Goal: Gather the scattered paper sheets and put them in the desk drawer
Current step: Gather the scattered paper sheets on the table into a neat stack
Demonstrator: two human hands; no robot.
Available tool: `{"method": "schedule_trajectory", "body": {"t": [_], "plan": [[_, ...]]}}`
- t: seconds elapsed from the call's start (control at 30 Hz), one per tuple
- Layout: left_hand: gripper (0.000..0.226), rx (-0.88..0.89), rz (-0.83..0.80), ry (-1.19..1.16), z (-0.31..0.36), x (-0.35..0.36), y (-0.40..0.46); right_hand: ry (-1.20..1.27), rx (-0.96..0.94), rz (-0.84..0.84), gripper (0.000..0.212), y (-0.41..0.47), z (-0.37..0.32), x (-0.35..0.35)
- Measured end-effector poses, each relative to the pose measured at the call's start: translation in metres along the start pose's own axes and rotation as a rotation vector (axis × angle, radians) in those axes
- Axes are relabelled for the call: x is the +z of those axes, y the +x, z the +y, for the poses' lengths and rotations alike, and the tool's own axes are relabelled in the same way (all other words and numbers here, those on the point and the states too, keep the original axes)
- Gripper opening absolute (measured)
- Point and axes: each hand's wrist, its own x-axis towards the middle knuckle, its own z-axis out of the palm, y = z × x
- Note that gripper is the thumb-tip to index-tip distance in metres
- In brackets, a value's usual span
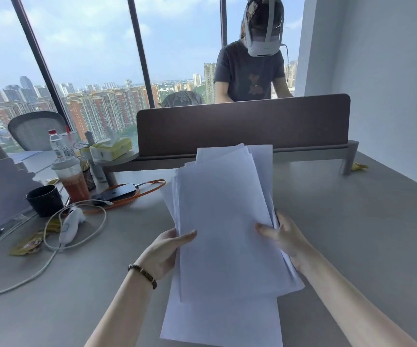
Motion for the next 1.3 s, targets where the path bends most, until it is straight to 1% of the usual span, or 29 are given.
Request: {"method": "schedule_trajectory", "body": {"t": [0.07,0.13,0.3,0.4,0.43,0.47,0.5,0.57,0.73,0.83,0.97,1.13,1.23,1.3], "plan": [[0.047,0.085,0.001,-0.027,0.005,0.008,-0.002,-0.008,-0.049,0.015,0.032,-0.001,-0.008,-0.001],[0.046,0.197,0.056,-0.065,0.013,0.017,-0.001,-0.03,-0.109,0.024,0.033,-0.004,-0.021,-0.002],[0.043,0.467,0.151,-0.033,0.037,0.039,-0.008,-0.094,-0.277,0.063,0.03,-0.01,-0.062,-0.006],[0.03,0.602,0.194,-0.043,0.046,0.052,-0.014,-0.197,-0.35,0.079,0.017,-0.013,-0.086,-0.008],[0.026,0.63,0.204,-0.047,0.048,0.055,-0.015,-0.241,-0.381,0.099,0.02,-0.014,-0.092,-0.009],[0.025,0.646,0.213,-0.056,0.049,0.057,-0.016,-0.275,-0.408,0.129,0.024,-0.015,-0.097,-0.009],[0.024,0.655,0.212,-0.064,0.048,0.057,-0.016,-0.299,-0.426,0.158,0.024,-0.015,-0.098,-0.011],[0.024,0.661,0.208,-0.076,0.045,0.059,-0.016,-0.316,-0.441,0.198,0.017,-0.014,-0.096,-0.014],[0.022,0.651,0.234,-0.069,0.028,0.062,-0.017,-0.278,-0.425,0.229,0.012,-0.017,-0.071,-0.014],[0.02,0.656,0.231,-0.056,0.021,0.062,-0.019,-0.224,-0.411,0.25,0.018,-0.021,-0.059,-0.012],[0.019,0.699,0.227,-0.039,0.03,0.066,-0.021,-0.201,-0.427,0.295,0.021,-0.018,-0.067,-0.011],[0.021,0.731,0.196,-0.1,0.043,0.068,-0.02,-0.207,-0.516,0.293,0.02,-0.017,-0.088,-0.009],[0.02,0.713,0.182,-0.097,0.034,0.065,-0.019,-0.197,-0.484,0.279,0.02,-0.016,-0.08,-0.008],[0.019,0.678,0.189,-0.083,0.026,0.061,-0.018,-0.22,-0.446,0.271,0.015,-0.015,-0.068,-0.008]]}}
